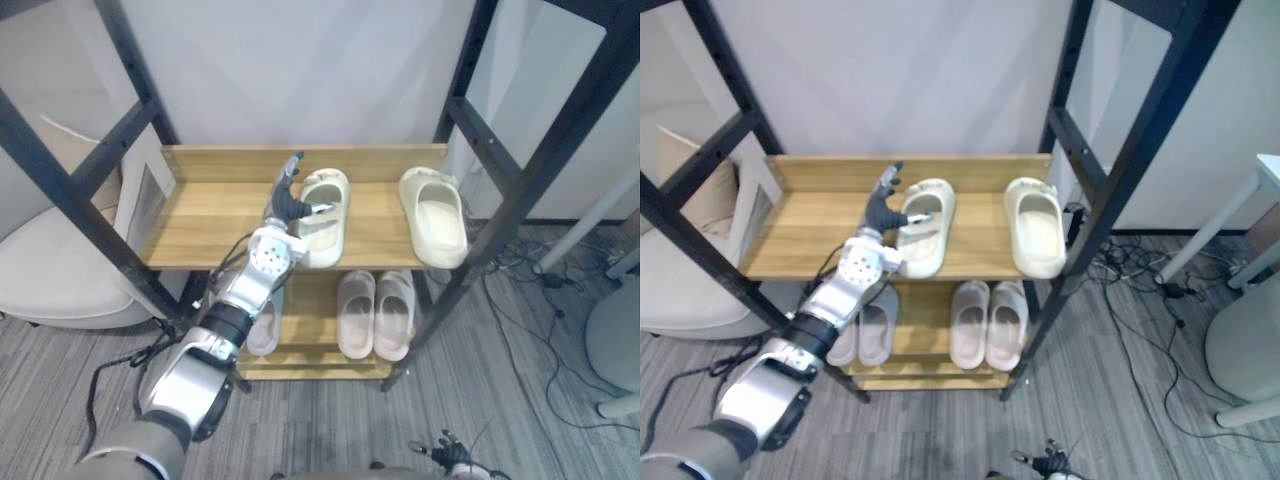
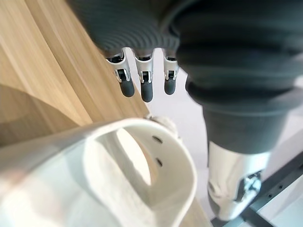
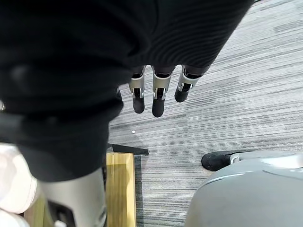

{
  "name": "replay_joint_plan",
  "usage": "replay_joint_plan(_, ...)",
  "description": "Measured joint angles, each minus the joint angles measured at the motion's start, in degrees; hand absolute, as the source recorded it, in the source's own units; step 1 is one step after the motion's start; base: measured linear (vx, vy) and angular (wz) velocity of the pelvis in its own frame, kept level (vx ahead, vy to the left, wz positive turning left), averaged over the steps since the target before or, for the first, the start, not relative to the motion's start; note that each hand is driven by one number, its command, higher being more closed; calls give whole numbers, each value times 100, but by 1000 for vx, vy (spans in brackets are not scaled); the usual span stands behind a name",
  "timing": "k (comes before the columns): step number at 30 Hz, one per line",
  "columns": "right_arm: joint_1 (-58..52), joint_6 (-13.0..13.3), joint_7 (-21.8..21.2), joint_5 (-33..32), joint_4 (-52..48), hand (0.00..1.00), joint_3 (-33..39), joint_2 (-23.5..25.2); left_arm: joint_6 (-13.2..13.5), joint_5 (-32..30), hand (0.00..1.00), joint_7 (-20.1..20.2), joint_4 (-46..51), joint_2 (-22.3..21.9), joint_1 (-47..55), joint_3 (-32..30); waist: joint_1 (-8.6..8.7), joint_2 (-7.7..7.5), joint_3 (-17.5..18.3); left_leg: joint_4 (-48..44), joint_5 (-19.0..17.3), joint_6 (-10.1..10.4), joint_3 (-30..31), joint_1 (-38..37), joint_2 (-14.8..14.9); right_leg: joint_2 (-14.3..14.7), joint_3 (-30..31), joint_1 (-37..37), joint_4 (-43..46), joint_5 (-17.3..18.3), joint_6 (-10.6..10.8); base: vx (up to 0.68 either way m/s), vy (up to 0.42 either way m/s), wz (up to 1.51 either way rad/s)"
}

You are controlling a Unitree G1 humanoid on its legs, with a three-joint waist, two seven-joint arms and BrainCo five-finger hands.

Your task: Organize the slippers on the shoe rack

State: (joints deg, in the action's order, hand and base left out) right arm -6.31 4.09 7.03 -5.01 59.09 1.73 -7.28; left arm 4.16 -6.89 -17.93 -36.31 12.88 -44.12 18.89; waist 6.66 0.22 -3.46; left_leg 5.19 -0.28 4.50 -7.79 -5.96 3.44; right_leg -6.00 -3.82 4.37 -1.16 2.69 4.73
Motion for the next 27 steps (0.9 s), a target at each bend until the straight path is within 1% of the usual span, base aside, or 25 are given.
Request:
replay_joint_plan(5,-11,2,-24,0,-27,0,28,-3,-10,-258,0,124,-197,53,-187,17,5,32,-21,2,0,0,-55,9,0,2,63,-52,29,0,0,-11,-6,-6)
replay_joint_plan(6,-12,3,-25,-2,-27,0,30,-3,-27,-401,0,164,-309,68,-273,20,6,33,-22,2,0,0,-56,8,0,2,67,-55,36,0,0,0,0,0)
replay_joint_plan(12,-89,13,-29,-12,-183,0,40,-7,-120,-732,0,197,-713,204,-520,30,11,63,-42,2,1,-1,-116,8,-3,-4,137,-128,100,0,3,-37,-3,-6)
replay_joint_plan(18,-111,61,-76,-13,-193,0,98,-9,-214,-1030,0,232,-994,225,-708,30,11,88,-56,2,3,-1,-123,8,-2,-3,155,-145,99,0,5,-12,-2,0)
replay_joint_plan(19,-116,61,-99,-13,-190,0,167,4,-226,-1158,100,244,-1068,227,-772,33,10,96,-62,3,3,-1,-128,9,-2,-2,170,-152,101,0,5,0,0,0)
replay_joint_plan(24,-112,62,-136,-17,-190,0,253,-1,-246,-1370,100,360,-1275,354,-974,68,-10,139,-60,1,18,-13,-220,100,-5,2,272,-326,189,-16,16,-18,-1,-9)
replay_joint_plan(27,-112,62,-136,-26,-191,0,254,2,-282,-1445,100,326,-1425,443,-1146,67,2,139,-64,2,21,-18,-264,95,-8,1,300,-341,178,-59,14,-21,0,-9)
